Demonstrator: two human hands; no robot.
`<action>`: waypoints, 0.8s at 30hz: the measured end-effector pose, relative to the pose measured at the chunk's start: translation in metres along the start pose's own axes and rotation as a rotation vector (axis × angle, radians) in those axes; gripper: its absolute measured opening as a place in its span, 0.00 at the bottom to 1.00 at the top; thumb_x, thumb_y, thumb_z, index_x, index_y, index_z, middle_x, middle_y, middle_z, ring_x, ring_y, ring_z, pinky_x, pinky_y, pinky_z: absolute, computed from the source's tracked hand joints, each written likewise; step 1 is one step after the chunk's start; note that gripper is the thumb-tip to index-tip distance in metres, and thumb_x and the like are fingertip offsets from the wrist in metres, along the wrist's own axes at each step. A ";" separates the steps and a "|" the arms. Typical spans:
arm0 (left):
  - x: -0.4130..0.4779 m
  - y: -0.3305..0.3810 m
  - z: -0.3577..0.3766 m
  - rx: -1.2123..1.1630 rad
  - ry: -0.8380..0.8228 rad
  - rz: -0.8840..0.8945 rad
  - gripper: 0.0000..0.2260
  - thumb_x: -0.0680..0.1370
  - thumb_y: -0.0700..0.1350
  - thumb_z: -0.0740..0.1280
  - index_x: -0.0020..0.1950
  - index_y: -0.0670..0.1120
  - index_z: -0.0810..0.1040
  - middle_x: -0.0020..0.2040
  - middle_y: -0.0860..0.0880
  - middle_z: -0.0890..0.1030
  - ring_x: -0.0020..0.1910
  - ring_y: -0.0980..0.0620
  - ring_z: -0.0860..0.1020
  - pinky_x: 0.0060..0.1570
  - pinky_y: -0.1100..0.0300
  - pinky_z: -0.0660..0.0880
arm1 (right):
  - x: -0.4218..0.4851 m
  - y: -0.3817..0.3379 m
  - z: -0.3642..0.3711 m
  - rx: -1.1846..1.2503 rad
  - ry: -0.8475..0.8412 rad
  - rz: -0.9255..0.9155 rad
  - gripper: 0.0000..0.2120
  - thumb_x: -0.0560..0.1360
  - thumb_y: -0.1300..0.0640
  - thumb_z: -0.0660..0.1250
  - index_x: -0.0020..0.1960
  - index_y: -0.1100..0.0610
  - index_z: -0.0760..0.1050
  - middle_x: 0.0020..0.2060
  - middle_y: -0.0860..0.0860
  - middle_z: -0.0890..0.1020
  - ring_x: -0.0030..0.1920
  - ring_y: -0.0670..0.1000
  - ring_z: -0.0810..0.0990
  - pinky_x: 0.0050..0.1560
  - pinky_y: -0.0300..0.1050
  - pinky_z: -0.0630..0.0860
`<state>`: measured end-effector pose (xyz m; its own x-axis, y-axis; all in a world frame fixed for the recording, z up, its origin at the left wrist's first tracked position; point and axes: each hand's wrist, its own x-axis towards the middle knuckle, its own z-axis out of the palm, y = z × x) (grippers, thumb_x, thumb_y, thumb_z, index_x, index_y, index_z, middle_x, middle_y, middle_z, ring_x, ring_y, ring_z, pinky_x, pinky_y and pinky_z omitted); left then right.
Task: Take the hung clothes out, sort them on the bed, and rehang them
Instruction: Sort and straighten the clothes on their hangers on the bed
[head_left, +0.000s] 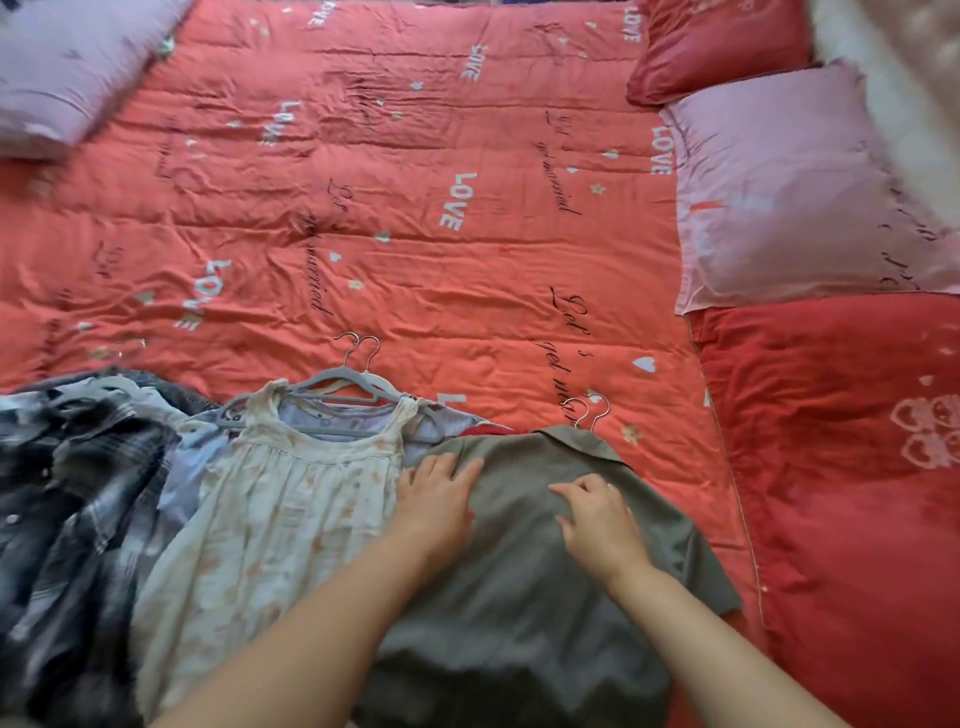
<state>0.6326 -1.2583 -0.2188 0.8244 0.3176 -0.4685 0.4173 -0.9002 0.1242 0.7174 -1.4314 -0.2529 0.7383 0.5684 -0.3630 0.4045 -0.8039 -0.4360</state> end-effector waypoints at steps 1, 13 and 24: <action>-0.006 -0.004 -0.005 -0.011 0.019 -0.012 0.27 0.79 0.50 0.59 0.76 0.55 0.53 0.74 0.47 0.58 0.73 0.47 0.56 0.69 0.51 0.54 | -0.001 -0.009 -0.003 -0.011 -0.007 -0.016 0.19 0.75 0.58 0.65 0.66 0.53 0.73 0.58 0.54 0.74 0.60 0.56 0.71 0.61 0.47 0.69; -0.135 -0.117 -0.029 -0.107 0.188 -0.219 0.24 0.80 0.51 0.58 0.75 0.54 0.56 0.74 0.48 0.57 0.73 0.48 0.55 0.68 0.51 0.54 | -0.046 -0.166 0.013 -0.171 -0.048 -0.293 0.21 0.75 0.59 0.61 0.67 0.51 0.71 0.59 0.53 0.73 0.61 0.56 0.71 0.59 0.47 0.70; -0.312 -0.293 0.004 -0.198 0.325 -0.382 0.23 0.79 0.50 0.59 0.73 0.52 0.58 0.71 0.48 0.60 0.70 0.48 0.57 0.68 0.50 0.52 | -0.135 -0.366 0.109 -0.276 -0.075 -0.513 0.21 0.78 0.55 0.62 0.71 0.52 0.66 0.64 0.51 0.70 0.64 0.53 0.68 0.64 0.45 0.68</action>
<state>0.2514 -1.0948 -0.1125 0.6627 0.7153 -0.2218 0.7487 -0.6393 0.1753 0.4110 -1.1949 -0.1342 0.3747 0.8997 -0.2239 0.8329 -0.4328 -0.3449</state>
